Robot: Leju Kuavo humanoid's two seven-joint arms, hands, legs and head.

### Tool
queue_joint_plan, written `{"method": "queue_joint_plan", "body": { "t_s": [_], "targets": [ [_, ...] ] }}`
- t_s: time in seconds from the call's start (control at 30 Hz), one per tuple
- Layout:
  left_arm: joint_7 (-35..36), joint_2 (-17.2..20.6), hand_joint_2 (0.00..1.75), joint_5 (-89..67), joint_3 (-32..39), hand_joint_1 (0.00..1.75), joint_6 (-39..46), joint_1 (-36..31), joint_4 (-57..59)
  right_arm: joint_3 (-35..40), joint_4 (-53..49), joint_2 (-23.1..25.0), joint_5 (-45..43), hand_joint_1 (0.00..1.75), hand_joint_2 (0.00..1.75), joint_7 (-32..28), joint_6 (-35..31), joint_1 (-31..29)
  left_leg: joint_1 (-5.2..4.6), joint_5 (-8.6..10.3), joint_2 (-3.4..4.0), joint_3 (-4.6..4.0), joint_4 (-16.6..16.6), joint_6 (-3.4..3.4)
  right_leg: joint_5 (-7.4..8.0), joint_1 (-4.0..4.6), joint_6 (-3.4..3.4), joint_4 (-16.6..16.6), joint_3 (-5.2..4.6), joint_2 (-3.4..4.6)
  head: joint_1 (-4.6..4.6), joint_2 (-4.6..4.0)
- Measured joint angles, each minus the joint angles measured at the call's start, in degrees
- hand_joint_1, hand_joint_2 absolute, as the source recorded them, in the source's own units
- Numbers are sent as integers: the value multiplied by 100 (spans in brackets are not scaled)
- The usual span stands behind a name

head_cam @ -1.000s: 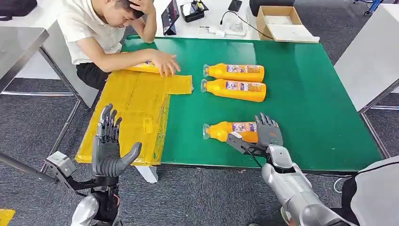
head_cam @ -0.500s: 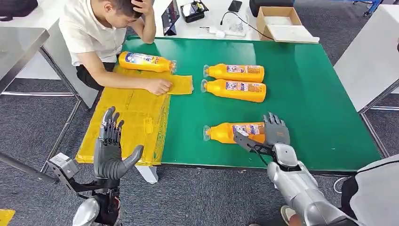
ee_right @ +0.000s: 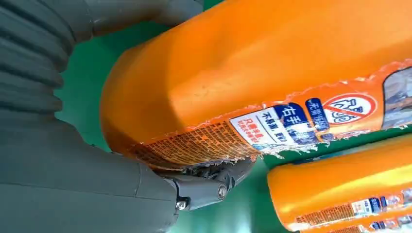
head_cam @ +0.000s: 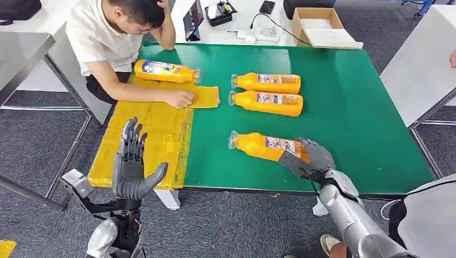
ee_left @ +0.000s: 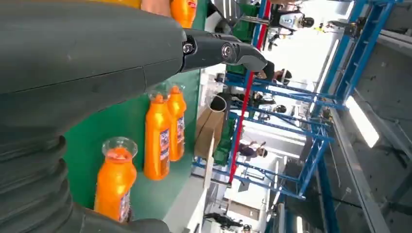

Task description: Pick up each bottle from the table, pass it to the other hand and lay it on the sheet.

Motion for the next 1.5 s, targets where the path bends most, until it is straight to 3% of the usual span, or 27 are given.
{"method": "queue_joint_plan", "body": {
  "t_s": [0.13, 0.33, 0.5, 0.6, 0.77, 0.9, 1.5],
  "targets": [
    [-68, 35, 175, 72, -100, 0, -24, -110, 157, -162, 9, 46, -628, 175, 175, -1210, 251, 230, 3, 0, -1, 2, 0, 0, 0, 2, -1, 1, 6, -1, 2, 0],
    [-120, 59, 175, -70, -243, 0, 97, -179, 273, -361, -261, 322, -1613, 175, 175, -1908, 138, 708, 3, 0, 1, -2, 0, 0, -1, 3, 0, 2, 4, 0, 2, 0],
    [71, 61, 175, -102, -422, 0, 218, -149, 310, -489, -879, 568, -2105, 175, 175, -1934, 245, 1168, 3, 0, -1, -15, 0, 0, -1, 2, 0, 2, -8, -1, -2, 0],
    [1216, 72, 175, 1262, -564, 0, -322, -57, 496, -507, -1463, 702, -2667, 175, 175, -2030, 763, 1495, 2, 1, -21, -28, 0, 0, -4, 1, 0, 3, -11, -8, 2, 0],
    [817, 57, 175, 1285, -979, 0, -409, -5, 896, -372, -2290, 1086, -3190, 175, 175, -1966, 1099, 1794, 1, 1, -2, -41, 0, 0, -2, 0, 1, 3, -34, -2, 0, 0],
    [944, 52, 175, 1574, -1230, 0, -605, -14, 1036, -87, -2555, 1296, -3466, 175, 175, -1988, 1407, 1820, 2, 1, -4, -42, 0, 0, -3, 1, 0, 3, -35, -2, 0, 0],
    [1040, 61, 175, 1877, -1528, 0, -839, -274, 1390, 481, -2359, 1676, -3584, 175, 175, -1995, 1469, 1637, 2, 2, -8, -47, -1, 0, -3, 0, 0, 4, -35, -3, 2, 0]
  ]
}}
